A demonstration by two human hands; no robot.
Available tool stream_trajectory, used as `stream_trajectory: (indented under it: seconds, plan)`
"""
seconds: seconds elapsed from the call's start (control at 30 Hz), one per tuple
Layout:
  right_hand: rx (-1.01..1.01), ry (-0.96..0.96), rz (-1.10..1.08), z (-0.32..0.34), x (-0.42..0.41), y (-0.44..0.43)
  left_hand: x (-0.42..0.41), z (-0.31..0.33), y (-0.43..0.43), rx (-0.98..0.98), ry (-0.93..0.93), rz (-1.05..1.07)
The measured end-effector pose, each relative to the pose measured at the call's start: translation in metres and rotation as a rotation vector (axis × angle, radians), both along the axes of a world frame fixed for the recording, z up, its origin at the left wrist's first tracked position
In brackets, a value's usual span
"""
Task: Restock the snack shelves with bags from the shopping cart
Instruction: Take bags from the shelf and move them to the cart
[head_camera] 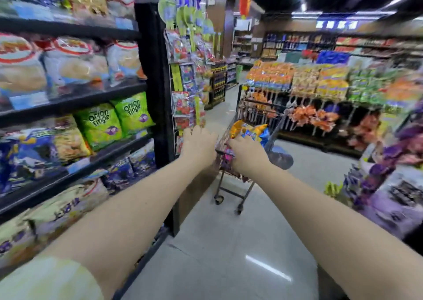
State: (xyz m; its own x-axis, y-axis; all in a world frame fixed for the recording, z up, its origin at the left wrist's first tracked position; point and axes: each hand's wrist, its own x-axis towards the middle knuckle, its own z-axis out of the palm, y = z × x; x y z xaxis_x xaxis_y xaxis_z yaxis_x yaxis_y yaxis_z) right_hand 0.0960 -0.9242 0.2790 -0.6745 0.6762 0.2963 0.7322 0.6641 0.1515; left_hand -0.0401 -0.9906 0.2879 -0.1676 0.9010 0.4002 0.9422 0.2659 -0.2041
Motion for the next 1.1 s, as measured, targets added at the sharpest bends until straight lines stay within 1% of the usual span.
stream_trajectory:
  seconds: [0.13, 0.23, 0.33, 0.5, 0.6, 0.77, 0.87, 1.0, 1.1]
  plan:
    - [-0.029, -0.032, -0.061, -0.027, 0.041, 0.063, 0.036, -0.035, 0.069, -0.078, -0.036, -0.065]
    - [-0.081, -0.013, -0.109, -0.048, 0.054, 0.112, 0.048, -0.06, 0.119, -0.123, -0.04, -0.11]
    - [-0.072, -0.007, -0.137, -0.065, 0.056, 0.167, 0.05, -0.078, 0.178, -0.139, -0.047, -0.155]
    - [-0.039, -0.01, -0.205, -0.083, 0.049, 0.267, 0.043, -0.09, 0.292, -0.127, -0.074, -0.244]
    - [-0.052, -0.066, -0.254, -0.094, 0.044, 0.324, 0.042, -0.103, 0.363, -0.159, -0.088, -0.292]
    - [-0.186, -0.058, -0.286, -0.129, 0.041, 0.423, 0.043, -0.138, 0.472, -0.232, -0.118, -0.344]
    - [-0.27, -0.036, -0.364, -0.152, 0.052, 0.469, 0.05, -0.157, 0.528, -0.292, -0.149, -0.361]
    - [-0.329, -0.037, -0.434, -0.177, 0.073, 0.538, 0.065, -0.183, 0.598, -0.343, -0.187, -0.371]
    - [-0.355, -0.01, -0.429, -0.194, 0.089, 0.602, 0.078, -0.203, 0.657, -0.363, -0.243, -0.345]
